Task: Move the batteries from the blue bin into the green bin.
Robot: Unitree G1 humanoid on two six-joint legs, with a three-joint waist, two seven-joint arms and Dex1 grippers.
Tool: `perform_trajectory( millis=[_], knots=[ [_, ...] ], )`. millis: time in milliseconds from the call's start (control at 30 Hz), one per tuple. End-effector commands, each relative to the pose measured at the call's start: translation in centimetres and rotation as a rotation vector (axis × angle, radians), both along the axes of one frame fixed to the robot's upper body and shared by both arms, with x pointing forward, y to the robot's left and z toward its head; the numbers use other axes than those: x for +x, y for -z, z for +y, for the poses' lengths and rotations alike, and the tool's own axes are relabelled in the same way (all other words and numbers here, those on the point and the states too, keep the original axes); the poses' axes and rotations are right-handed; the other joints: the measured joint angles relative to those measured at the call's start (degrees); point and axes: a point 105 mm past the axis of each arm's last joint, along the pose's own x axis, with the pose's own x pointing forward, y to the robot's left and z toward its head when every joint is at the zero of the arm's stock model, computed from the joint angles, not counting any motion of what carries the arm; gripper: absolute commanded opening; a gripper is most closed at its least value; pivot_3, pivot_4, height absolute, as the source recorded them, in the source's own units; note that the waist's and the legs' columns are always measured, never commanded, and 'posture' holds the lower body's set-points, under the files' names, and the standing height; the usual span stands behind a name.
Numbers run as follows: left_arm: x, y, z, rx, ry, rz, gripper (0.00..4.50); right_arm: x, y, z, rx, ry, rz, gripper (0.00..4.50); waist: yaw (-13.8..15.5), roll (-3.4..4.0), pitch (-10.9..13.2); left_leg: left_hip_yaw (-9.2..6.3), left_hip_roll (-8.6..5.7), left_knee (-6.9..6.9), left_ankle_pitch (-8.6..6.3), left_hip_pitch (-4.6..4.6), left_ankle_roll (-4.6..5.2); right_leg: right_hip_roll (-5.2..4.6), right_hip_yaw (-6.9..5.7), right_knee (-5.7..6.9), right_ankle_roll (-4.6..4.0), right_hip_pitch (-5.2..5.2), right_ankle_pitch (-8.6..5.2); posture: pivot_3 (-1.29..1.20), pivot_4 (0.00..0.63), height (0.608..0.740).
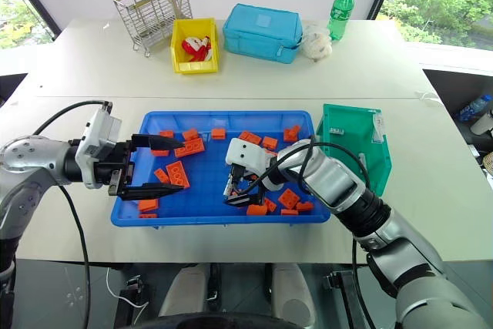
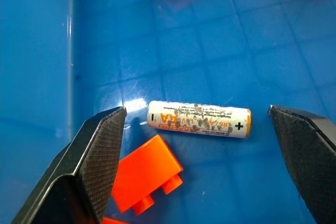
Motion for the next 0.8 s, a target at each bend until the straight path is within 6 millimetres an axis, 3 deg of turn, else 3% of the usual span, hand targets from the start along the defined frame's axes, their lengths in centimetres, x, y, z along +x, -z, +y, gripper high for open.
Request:
perform_trajectory(
  millis=[33,67,167,267,400,500,600,700,800],
  knots=[
    [0.3,-1.0,0.4,-0.004,-0.004,-0.040,4.50,0.3,0.5,0.0,-0.008,0.014,-0.015,3.92,-0.01,0.00,0.00,0.00,0.00,0.00,0.00,0.01,0.00,0.01,0.00,0.00,0.00,0.00,0.00,0.00,0.150,0.736],
    [0.3,-1.0,0.3,-0.004,-0.003,-0.041,4.50,0.4,0.5,0.0,-0.008,0.017,-0.023,3.65,-0.01,0.00,0.00,0.00,0.00,0.00,0.00,0.00,0.00,0.01,0.00,0.00,0.00,0.00,0.00,0.00,0.150,0.736],
    [0.4,-1.0,0.2,-0.007,0.004,-0.042,4.50,0.6,0.4,-0.1,-0.013,0.020,-0.042,2.22,0.01,0.00,0.00,0.00,0.00,0.00,0.00,0.01,0.00,0.00,0.00,0.00,0.00,0.01,0.00,0.00,0.150,0.736],
    [0.6,-1.0,0.1,-0.010,0.009,-0.042,4.50,0.5,-0.6,-0.3,0.010,0.025,-0.045,2.21,0.02,0.00,0.00,0.00,0.00,0.00,0.00,0.01,0.00,0.00,0.00,0.00,0.01,0.01,0.01,0.00,0.150,0.736],
    [1.0,-1.1,-0.1,-0.013,0.014,-0.043,4.50,1.0,-3.8,-0.9,0.088,0.070,-0.064,2.21,0.06,0.00,0.00,0.01,0.00,0.00,0.00,0.00,0.00,0.00,0.00,0.00,0.07,0.01,0.04,0.00,0.150,0.736],
    [1.2,-1.0,-0.2,-0.021,0.018,-0.041,4.50,2.7,-9.0,-4.1,0.194,0.220,-0.125,2.21,0.18,0.01,0.01,0.01,0.00,0.00,0.00,-0.02,0.00,-0.01,-0.01,0.00,0.13,0.00,0.07,0.00,0.150,0.736],
    [1.4,-0.9,-0.3,-0.026,0.020,-0.040,4.50,3.6,-12.3,-8.0,0.246,0.367,-0.174,2.21,0.35,0.01,0.01,0.01,-0.01,0.00,0.00,-0.03,0.00,-0.03,-0.01,-0.02,0.12,0.01,0.07,0.00,0.150,0.736],
    [1.4,-0.8,-0.4,-0.030,0.025,-0.039,4.50,3.8,-13.9,-11.9,0.237,0.496,-0.223,2.21,0.21,-0.02,0.00,0.00,-0.01,-0.03,-0.01,-0.03,0.01,-0.03,-0.04,-0.06,0.00,0.01,-0.01,0.00,0.150,0.736],
    [1.6,-0.8,-0.6,-0.033,0.036,-0.039,4.50,3.1,-14.1,-16.9,0.179,0.639,-0.247,2.21,0.46,-0.02,0.00,-0.01,-0.01,-0.08,-0.01,-0.04,0.01,-0.03,-0.04,-0.06,0.02,-0.01,-0.01,0.00,0.150,0.736]
  ],
)
